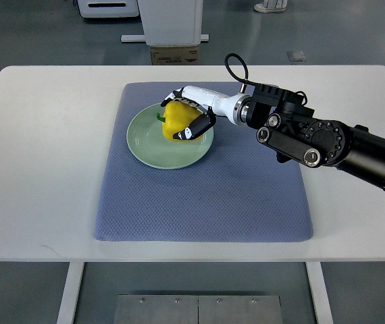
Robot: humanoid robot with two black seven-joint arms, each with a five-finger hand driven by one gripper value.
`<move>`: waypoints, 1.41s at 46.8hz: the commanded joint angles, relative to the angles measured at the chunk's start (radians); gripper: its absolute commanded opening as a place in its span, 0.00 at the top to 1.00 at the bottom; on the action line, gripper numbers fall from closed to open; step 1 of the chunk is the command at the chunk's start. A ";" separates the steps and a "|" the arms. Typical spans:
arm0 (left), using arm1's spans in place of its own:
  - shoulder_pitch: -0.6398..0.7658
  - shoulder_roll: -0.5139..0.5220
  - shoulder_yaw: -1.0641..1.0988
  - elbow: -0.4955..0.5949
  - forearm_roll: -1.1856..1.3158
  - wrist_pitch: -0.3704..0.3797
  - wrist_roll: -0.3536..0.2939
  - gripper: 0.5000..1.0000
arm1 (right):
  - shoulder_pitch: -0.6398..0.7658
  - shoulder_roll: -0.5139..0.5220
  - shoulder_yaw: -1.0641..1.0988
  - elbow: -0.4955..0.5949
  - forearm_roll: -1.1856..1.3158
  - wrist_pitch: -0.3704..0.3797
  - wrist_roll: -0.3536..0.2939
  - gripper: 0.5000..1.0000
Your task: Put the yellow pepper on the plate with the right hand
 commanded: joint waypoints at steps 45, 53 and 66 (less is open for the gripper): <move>0.000 0.000 0.000 0.000 0.000 0.000 0.000 0.00 | -0.049 0.000 0.052 0.020 0.067 -0.052 -0.005 0.01; 0.000 0.000 0.000 0.000 0.000 0.000 0.000 0.00 | -0.049 0.000 0.181 0.017 0.067 -0.061 -0.013 0.02; 0.000 0.000 0.000 0.000 -0.001 0.000 0.000 0.00 | -0.058 0.000 0.322 0.011 0.115 -0.064 -0.023 0.02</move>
